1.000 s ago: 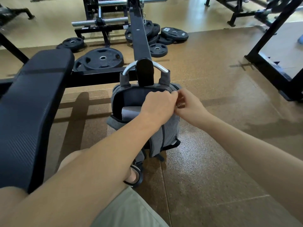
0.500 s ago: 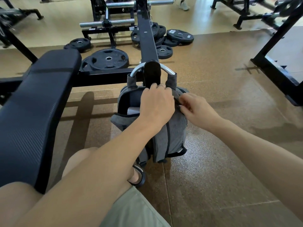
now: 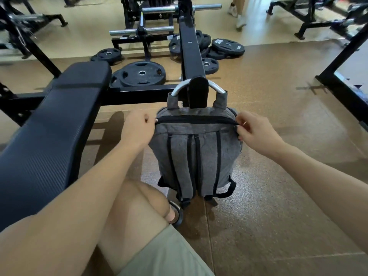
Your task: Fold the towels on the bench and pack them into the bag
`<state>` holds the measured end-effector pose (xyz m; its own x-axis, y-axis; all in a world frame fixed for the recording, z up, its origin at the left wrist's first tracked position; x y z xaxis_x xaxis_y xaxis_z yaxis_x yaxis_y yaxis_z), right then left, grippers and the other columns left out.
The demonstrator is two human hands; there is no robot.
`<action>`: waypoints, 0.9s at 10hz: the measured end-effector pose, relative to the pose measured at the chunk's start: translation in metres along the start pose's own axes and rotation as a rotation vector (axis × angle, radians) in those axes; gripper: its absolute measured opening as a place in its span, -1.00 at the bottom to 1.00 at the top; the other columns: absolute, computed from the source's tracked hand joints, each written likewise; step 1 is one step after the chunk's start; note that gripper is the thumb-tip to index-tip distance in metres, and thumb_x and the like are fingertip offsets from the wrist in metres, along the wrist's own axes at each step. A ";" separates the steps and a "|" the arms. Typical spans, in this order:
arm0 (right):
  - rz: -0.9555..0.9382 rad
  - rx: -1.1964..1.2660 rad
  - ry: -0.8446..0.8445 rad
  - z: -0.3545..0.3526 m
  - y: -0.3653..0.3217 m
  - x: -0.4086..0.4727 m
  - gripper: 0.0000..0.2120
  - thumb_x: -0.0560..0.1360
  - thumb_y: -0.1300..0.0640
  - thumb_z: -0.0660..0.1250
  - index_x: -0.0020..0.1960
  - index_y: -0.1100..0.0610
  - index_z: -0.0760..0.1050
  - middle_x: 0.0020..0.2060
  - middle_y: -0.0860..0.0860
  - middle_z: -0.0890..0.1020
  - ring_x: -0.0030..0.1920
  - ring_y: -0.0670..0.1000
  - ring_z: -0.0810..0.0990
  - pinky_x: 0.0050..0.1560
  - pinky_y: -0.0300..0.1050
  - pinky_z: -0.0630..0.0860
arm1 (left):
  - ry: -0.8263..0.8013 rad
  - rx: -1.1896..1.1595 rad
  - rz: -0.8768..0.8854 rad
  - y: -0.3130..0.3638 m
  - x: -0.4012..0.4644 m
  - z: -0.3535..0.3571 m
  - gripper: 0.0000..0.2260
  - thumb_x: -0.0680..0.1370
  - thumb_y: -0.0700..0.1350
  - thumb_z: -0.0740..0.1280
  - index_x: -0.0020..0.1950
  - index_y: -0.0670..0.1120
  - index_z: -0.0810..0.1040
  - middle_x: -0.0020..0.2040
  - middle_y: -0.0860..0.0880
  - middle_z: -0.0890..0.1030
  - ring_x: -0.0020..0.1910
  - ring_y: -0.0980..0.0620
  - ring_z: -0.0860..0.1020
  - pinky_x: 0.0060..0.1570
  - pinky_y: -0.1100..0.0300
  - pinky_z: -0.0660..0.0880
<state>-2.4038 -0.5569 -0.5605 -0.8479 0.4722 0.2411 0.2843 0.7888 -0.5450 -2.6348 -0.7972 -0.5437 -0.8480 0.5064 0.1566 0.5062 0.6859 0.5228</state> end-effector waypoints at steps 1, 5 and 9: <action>0.061 0.022 0.020 0.003 -0.003 0.000 -0.87 0.54 0.28 0.26 -0.09 0.06 0.42 -0.20 0.04 0.58 -0.20 0.10 0.64 -0.11 0.08 0.58 | -0.096 -0.307 -0.266 -0.038 0.005 0.020 -0.73 0.61 -0.07 0.24 -0.27 -0.11 0.38 -0.25 -0.17 0.46 -0.21 -0.08 0.41 -0.16 0.05 0.30; 0.286 0.120 0.072 0.006 -0.010 0.004 -0.93 0.56 0.24 0.26 -0.03 0.09 0.47 -0.17 0.03 0.62 -0.19 0.07 0.67 -0.07 0.06 0.62 | -0.334 -0.848 -0.659 -0.054 -0.013 0.059 -0.87 0.71 -0.28 0.14 0.16 -0.22 0.47 0.13 -0.20 0.62 -0.06 -0.04 0.63 -0.08 0.07 0.62; 0.299 0.393 0.226 -0.026 -0.063 -0.012 -0.84 0.61 0.27 0.28 0.10 0.04 0.47 -0.02 -0.02 0.61 -0.03 0.05 0.66 0.02 0.00 0.65 | 0.088 -0.513 -0.136 -0.009 -0.024 -0.025 -0.71 0.65 -0.03 0.32 0.33 -0.09 0.44 0.17 0.03 0.54 0.15 0.02 0.53 0.07 0.24 0.42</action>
Point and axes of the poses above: each hand's wrist, its own x-axis towards the middle knuckle, its own z-axis out of the palm, y = z × x, the point moved 1 cm from there along x, towards the middle knuckle
